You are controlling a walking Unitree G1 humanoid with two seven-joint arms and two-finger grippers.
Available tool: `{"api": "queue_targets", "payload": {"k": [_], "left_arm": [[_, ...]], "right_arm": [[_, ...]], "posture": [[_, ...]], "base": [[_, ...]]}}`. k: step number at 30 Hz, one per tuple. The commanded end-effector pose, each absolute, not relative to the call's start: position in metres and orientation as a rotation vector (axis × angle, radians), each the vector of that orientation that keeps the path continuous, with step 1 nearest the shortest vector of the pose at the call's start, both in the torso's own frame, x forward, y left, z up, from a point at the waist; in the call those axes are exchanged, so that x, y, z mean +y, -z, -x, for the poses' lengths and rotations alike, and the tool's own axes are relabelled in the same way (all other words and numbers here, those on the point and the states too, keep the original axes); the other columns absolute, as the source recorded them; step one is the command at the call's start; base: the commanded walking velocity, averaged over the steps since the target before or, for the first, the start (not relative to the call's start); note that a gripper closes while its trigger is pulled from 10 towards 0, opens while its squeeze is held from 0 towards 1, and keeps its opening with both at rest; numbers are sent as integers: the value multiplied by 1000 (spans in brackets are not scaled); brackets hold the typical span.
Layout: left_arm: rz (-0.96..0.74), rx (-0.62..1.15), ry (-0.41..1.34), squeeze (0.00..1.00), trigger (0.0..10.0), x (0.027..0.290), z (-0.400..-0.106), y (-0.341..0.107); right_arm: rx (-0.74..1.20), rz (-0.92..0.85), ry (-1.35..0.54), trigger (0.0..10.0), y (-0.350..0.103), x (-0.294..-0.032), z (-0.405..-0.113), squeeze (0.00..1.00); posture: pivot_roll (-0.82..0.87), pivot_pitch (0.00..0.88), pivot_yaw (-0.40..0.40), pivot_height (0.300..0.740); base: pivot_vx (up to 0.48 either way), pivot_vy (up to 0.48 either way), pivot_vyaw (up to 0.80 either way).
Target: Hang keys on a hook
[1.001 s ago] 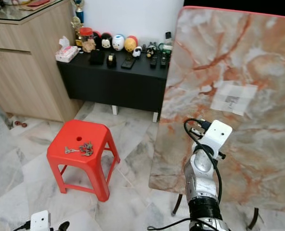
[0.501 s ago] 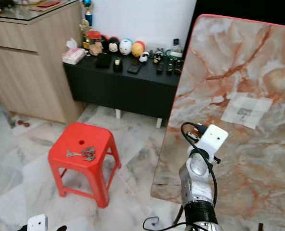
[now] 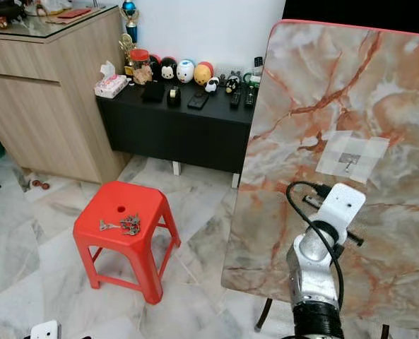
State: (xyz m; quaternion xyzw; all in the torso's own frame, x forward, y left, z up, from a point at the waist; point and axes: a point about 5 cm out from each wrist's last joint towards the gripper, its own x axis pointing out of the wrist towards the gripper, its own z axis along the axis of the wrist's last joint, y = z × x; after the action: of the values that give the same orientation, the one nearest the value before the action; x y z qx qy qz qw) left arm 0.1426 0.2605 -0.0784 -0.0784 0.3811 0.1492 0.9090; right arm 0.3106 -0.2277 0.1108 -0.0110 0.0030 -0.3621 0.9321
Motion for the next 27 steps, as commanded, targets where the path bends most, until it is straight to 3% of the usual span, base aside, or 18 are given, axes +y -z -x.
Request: {"api": "queue_targets", "payload": {"k": [1,6,19,27], "left_arm": [[161,772,-294,0,10000,253,-146,79],[158,729,-275,0,10000,247,-151,77],[172,778,-294,0,10000,264,-111,83],[177,773,-287,0,10000,259,-121,83]], "right_arm": [[-6,50,749,10000,-117,-229,-312,0],[-52,116,753,10000,-125,-229,-313,0],[-10,213,755,10000,-120,-230,-313,0],[-17,289,759,10000,-123,-230,-313,0]], "posture": [[167,0,-64,740],[167,0,-63,740],[168,0,-65,740],[167,0,-69,740]], "base": [[0,0,0],[0,0,0],[0,0,0],[0,0,0]]}}
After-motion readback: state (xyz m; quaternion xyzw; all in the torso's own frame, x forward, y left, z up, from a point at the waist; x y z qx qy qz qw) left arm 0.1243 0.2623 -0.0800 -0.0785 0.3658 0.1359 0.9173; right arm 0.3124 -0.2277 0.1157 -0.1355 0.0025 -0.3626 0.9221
